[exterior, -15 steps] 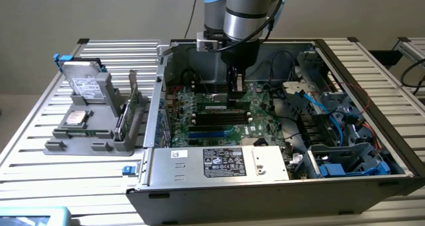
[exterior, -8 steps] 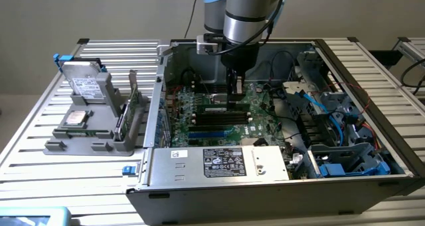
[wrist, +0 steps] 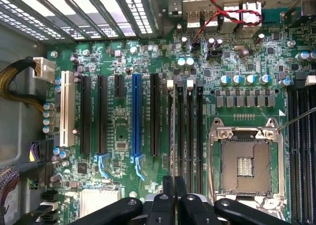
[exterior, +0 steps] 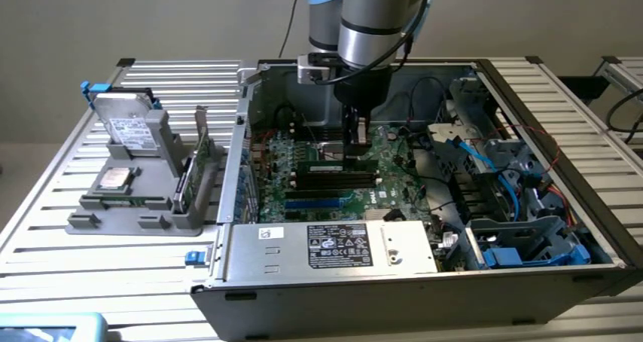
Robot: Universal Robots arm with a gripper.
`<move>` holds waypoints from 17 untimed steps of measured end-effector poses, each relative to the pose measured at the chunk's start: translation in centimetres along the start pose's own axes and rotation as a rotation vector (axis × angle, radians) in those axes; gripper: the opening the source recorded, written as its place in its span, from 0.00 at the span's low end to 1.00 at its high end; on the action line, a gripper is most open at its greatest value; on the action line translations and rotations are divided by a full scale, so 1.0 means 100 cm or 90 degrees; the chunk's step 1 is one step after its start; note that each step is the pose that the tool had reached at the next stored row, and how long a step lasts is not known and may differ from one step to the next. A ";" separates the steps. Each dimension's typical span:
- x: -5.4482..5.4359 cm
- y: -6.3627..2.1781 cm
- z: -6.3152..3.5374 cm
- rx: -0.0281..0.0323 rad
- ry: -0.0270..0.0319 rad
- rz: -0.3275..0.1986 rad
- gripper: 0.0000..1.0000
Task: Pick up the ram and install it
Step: 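Insert the ram into the slot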
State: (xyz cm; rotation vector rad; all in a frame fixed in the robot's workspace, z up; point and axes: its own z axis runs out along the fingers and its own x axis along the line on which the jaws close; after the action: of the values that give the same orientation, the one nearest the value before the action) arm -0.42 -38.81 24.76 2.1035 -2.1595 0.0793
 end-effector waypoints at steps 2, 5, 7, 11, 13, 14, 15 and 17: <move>0.000 -0.0001 0.0011 0.0001 -0.0001 0.000 0.13; -0.001 -0.0002 0.0039 0.0001 -0.0001 0.000 0.13; -0.001 -0.0002 0.0057 0.0000 -0.0001 0.000 0.13; -0.001 -0.0001 0.0079 0.0002 0.0001 -0.001 0.13; -0.001 0.0001 0.0083 0.0013 0.0003 -0.004 0.13; -0.001 0.0001 0.0084 0.0022 0.0004 -0.005 0.13; -0.001 0.0001 0.0086 0.0028 0.0002 -0.006 0.13; -0.001 0.0001 0.0086 0.0029 0.0002 -0.006 0.13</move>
State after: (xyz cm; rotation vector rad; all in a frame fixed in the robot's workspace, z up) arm -0.48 -38.80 23.89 2.1164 -2.1506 0.0836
